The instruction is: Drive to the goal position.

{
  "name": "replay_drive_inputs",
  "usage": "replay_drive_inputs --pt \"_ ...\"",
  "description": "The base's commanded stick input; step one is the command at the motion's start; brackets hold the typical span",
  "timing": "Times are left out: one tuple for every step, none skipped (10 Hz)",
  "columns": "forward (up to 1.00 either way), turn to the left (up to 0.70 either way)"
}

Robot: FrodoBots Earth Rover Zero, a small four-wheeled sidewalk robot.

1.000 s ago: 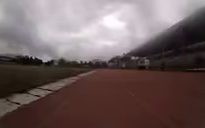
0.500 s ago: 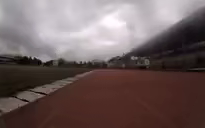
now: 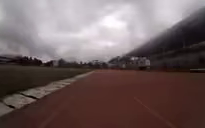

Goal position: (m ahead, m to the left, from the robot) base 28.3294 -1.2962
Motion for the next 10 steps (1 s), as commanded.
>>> replay_drive_inputs --pt "0.70 0.01" --pt "0.70 0.03" --pt "0.70 0.04" --pt "0.70 -0.35" --pt "0.70 -0.35" --pt "0.70 -0.24" --pt "0.70 -0.04" --pt "0.70 0.00" --pt "0.70 0.00" --pt "0.70 0.00"
